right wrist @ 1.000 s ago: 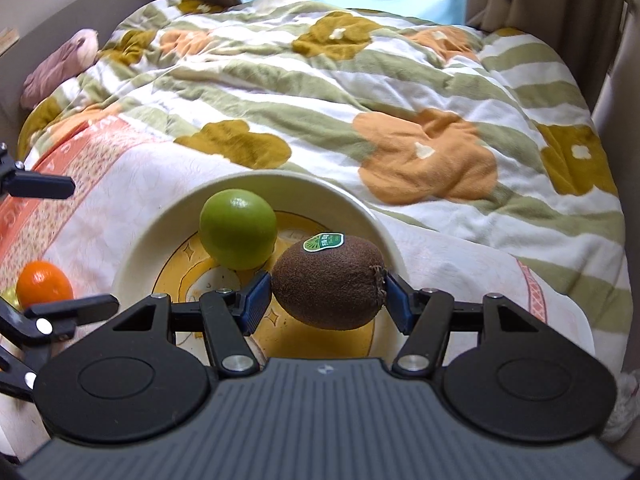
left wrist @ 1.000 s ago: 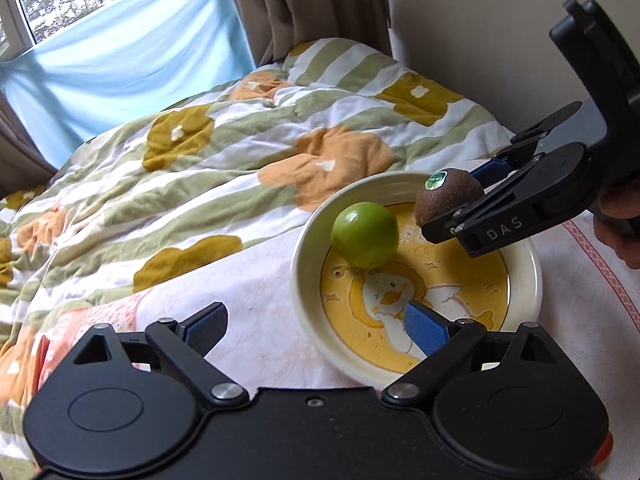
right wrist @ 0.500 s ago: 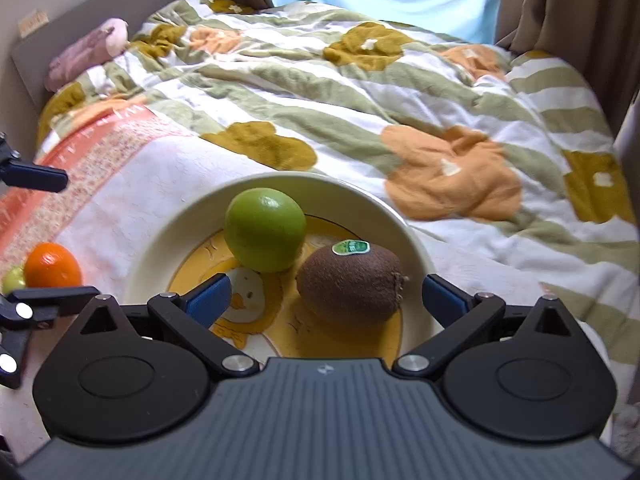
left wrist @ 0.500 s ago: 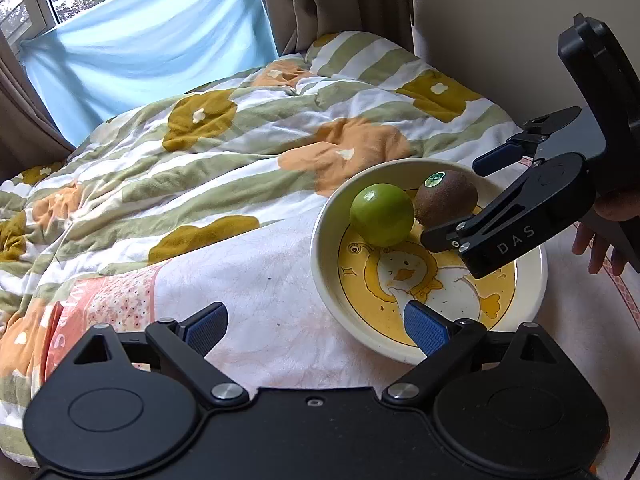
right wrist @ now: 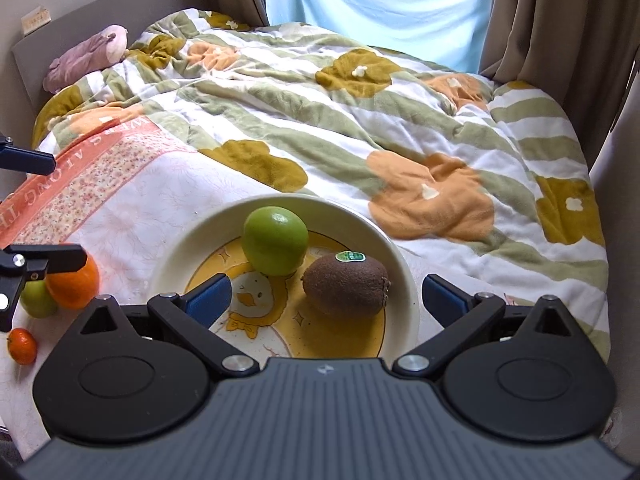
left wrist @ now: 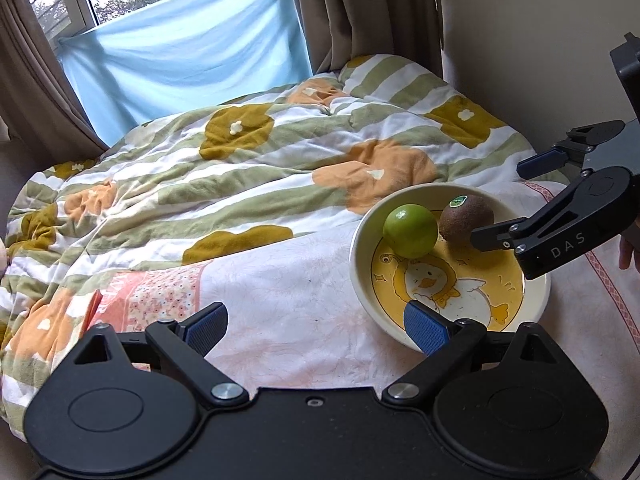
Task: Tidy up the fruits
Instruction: 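Lower the kiwi into the bowl beside the apple and open right gripper, then withdraw both grippers from the bowl back toward the loose fruits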
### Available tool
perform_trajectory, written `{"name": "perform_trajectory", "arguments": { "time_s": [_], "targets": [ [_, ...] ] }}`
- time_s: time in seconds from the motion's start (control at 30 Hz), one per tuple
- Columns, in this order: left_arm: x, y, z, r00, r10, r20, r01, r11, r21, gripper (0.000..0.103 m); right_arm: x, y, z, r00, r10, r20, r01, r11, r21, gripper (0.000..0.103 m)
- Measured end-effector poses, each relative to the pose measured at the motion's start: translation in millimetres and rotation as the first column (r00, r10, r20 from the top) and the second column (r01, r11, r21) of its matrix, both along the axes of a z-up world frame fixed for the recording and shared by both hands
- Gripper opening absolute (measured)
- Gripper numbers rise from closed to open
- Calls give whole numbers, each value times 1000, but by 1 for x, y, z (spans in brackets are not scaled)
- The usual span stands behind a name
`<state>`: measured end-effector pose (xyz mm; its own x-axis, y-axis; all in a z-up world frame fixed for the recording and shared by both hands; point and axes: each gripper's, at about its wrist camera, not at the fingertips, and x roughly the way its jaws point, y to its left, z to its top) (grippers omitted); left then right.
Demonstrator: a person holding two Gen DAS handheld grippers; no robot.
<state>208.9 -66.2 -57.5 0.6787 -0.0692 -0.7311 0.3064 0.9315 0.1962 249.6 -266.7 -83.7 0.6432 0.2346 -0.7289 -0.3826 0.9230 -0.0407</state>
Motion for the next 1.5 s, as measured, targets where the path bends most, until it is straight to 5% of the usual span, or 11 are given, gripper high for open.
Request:
{"name": "perform_trajectory", "arguments": {
  "time_s": [0.4, 0.7, 1.2, 1.5],
  "targets": [
    [-54, 53, 41, 996, -5, 93, 10, 998, -55, 97, -75, 25, 58, 995, -96, 30, 95, 995, 33, 103],
    [-98, 95, 41, 994, -80, 78, 88, 990, -112, 97, -148, 61, 78, 959, -274, 78, 269, 961, 71, 103],
    [-135, 120, -8, 978, -208, -12, 204, 969, -137, 91, -237, 111, 34, 884, -462, 70, 460, 887, 41, 103],
    [-131, 107, -55, 978, -188, -85, 177, 976, -128, 76, -242, 110, 2, 890, -454, 44, 454, 891, 7, 103]
  ]
}}
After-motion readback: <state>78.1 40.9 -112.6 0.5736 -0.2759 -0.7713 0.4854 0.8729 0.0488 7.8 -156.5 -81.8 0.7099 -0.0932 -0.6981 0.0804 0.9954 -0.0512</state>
